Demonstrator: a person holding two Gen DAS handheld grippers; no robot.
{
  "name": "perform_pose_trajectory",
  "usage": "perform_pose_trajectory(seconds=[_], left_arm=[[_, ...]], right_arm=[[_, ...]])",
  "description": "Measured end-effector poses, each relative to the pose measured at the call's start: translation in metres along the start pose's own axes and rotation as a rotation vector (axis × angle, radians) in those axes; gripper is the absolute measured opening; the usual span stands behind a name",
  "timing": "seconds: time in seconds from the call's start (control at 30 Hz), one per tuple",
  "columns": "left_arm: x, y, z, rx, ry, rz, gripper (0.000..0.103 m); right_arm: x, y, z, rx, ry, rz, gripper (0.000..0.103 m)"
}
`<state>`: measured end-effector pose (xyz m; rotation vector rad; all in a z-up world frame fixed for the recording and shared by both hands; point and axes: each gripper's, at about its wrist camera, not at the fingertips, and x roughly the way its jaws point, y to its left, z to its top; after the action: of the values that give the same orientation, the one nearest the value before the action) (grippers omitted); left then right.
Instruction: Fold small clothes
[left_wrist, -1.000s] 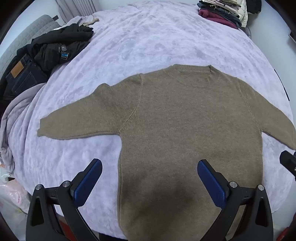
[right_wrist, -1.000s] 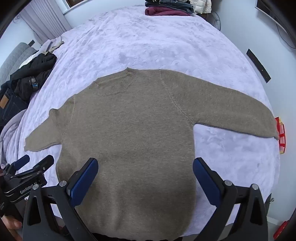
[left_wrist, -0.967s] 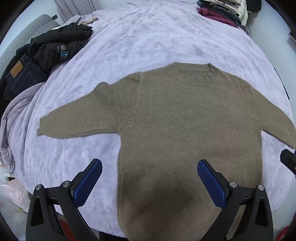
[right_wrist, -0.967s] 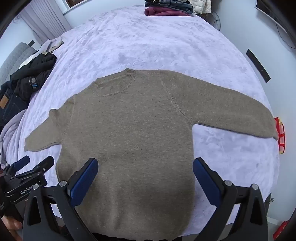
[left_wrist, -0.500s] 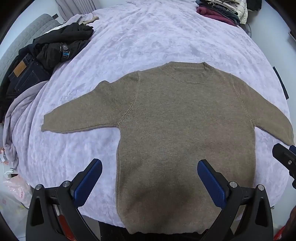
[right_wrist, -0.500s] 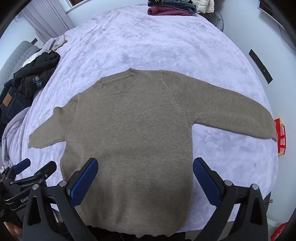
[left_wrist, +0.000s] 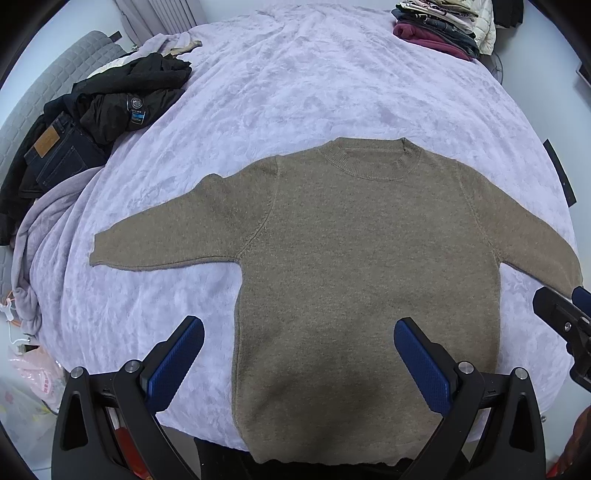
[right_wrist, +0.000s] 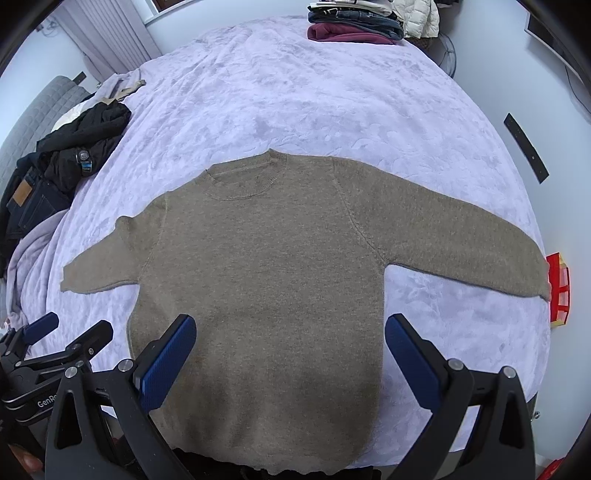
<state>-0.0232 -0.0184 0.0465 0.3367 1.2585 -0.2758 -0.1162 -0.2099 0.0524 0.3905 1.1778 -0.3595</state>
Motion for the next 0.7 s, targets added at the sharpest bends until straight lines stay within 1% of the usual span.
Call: perform_pose_trajectory(seconds=[0.7], left_arm=[[0.0002, -0.0004, 0.0006, -0.004, 0.01, 0.0, 0.103]], right_arm=[[0.0006, -0.0055, 0.0024, -0.008, 0.009, 0.003, 0.102]])
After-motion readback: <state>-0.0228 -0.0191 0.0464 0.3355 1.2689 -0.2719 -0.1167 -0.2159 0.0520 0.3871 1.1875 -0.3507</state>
